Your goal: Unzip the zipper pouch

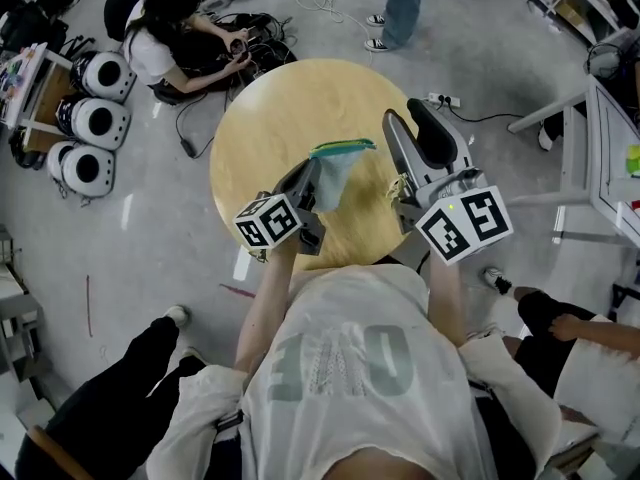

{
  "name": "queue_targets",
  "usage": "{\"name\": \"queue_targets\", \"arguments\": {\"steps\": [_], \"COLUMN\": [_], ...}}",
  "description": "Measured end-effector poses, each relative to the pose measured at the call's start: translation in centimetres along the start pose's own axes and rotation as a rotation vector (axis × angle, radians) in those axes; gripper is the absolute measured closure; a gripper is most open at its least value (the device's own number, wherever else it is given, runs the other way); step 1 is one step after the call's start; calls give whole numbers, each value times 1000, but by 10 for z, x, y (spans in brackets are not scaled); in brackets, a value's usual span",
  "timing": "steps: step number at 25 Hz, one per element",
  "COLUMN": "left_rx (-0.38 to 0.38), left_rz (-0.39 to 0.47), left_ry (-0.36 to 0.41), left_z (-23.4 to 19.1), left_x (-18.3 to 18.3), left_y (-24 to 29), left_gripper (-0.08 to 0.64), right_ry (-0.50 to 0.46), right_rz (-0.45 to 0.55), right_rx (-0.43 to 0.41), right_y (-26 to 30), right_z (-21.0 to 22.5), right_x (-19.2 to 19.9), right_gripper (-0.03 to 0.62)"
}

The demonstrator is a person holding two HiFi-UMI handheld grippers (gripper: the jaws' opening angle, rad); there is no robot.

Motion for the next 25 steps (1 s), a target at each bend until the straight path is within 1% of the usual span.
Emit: {"name": "queue_targets", "arguments": {"steps": [1,3,7,9,11,13,16,22,25], "left_rx": [-22,-69,-135,-165,-201,-235,-268,-355,-368], "left_rz": [5,11,13,-14,-58,-97,-130,-230,-242], "left_ry": [-28,-57,-66,-77,-94,-87,-71,-24,-15], "left_z": [-8,-24,-48,-60,-75,-88,-100,-117,-118], "left_x": [0,0,-8,-5,4,14,22,38,41], "left_y": [-1,-4,-6,-5,-2,-2,-5,-9,-8], "left_gripper": [532,532,532,532,532,532,532,531,531], "right_ry": [2,4,10,16,20,15,3,6,-4], "right_rz": [-2,-6,-17,-20,-19,-14,-12,-51,-64], "right_rx": [-2,-3,-9,-15,-20,-21,-19,-36,-41], "right_y": [1,2,7,8,9,8,7,5,3], "right_z": [-1,-2,-3,-3,-4,-5,-8,-14,-15], "right_x": [0,1,3,3,4,4,5,10,12], "right_gripper": [437,438,437,438,437,437,437,438,437]}}
Point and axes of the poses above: the fingertips, and each gripper's own axes: y forward along the fingers, z to its right, x out of its underside, the point moved 6 cm from there along -y, backward along the fingers, and after that the axes turned 5 degrees about z, right-handed, at the moved point
